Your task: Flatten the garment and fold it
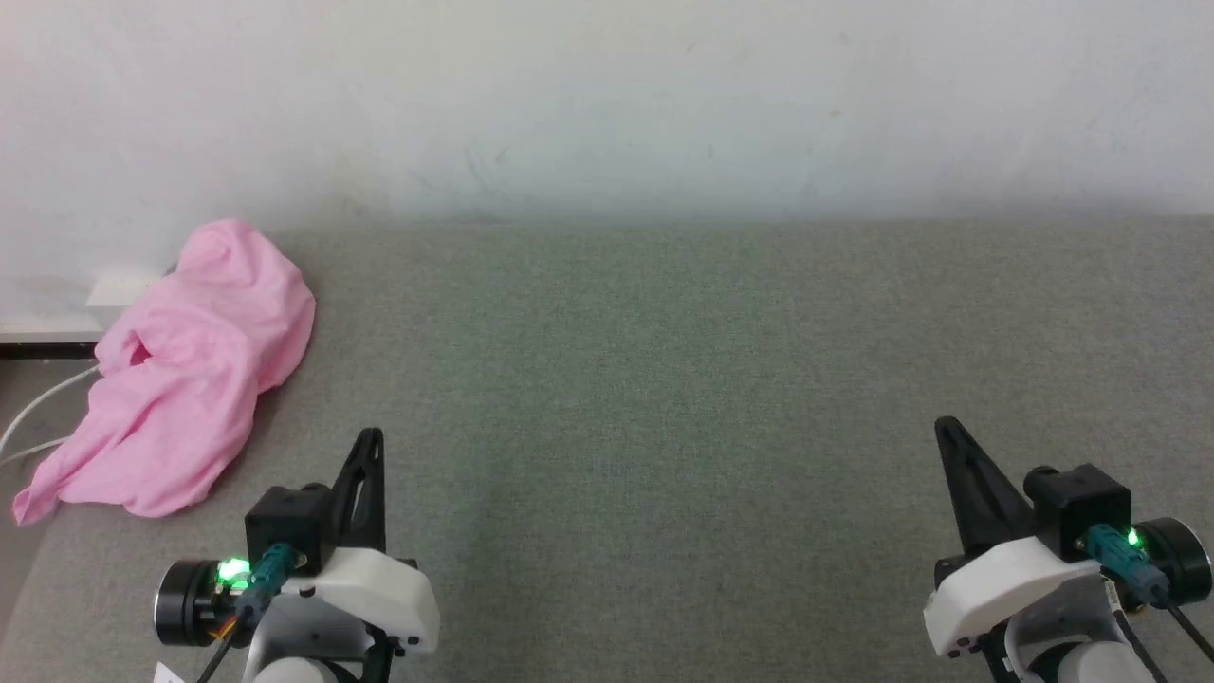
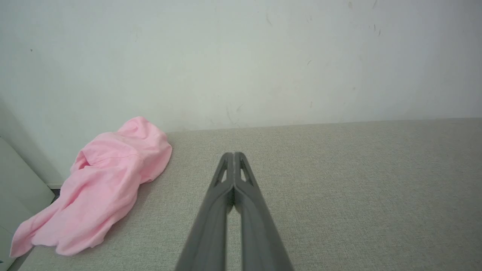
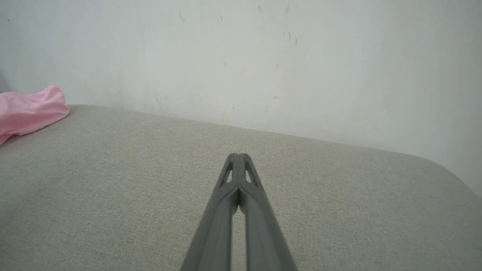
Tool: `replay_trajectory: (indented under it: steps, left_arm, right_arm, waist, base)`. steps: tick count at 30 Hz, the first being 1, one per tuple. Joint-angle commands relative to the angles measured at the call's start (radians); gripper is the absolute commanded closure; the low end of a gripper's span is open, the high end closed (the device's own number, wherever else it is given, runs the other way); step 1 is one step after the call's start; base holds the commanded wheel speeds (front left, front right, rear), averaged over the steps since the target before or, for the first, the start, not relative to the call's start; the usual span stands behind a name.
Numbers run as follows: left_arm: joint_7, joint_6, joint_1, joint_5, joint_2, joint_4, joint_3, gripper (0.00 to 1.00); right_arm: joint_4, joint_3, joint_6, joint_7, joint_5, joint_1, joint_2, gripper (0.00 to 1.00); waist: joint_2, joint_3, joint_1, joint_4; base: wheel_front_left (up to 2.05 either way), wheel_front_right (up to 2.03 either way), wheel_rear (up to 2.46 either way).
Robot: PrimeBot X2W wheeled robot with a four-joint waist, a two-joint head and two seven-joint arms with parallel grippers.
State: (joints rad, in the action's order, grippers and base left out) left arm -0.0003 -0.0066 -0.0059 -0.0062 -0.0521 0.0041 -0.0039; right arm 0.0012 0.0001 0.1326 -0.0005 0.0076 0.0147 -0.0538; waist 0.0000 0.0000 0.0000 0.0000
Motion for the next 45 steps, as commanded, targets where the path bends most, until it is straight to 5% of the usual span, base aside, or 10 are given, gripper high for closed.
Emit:
replay_trajectory:
  steps: [1, 31, 32, 45]
  left_arm:
    - [0.0, 0.007, 0.006, 0.006, 0.002, -0.004, 0.004, 1.0]
    - [0.0, 0.007, 0.006, 0.006, 0.002, -0.004, 0.004, 1.0]
    - [0.0, 0.0, 0.0, 0.0, 0.0, 0.0, 0.0, 0.0]
    - [-0.018, 0.011, -0.01, -0.015, 0.0, 0.02, -0.021, 0.0]
  right_arm:
    - [-0.001, 0.0, -0.002, 0.0, -0.008, -0.015, 0.004, 1.0]
    - [-0.001, 0.0, -0.002, 0.0, -0.008, -0.015, 0.004, 1.0]
    - [0.0, 0.0, 0.0, 0.0, 0.0, 0.0, 0.0, 0.0]
    - [0.011, 0.0, 0.0, -0.013, 0.007, -0.004, 0.0, 0.0]
  waist:
    - [0.0, 0.0, 0.0, 0.0]
    - [0.0, 0.0, 0.0, 0.0]
    - [0.0, 0.0, 0.0, 0.0]
    - [0.0, 0.0, 0.0, 0.009]
  base:
    - [0.0, 0.0, 0.0]
    - [0.0, 0.0, 0.0]
    - [0.0, 0.0, 0.0]
    - [0.0, 0.0, 0.0]
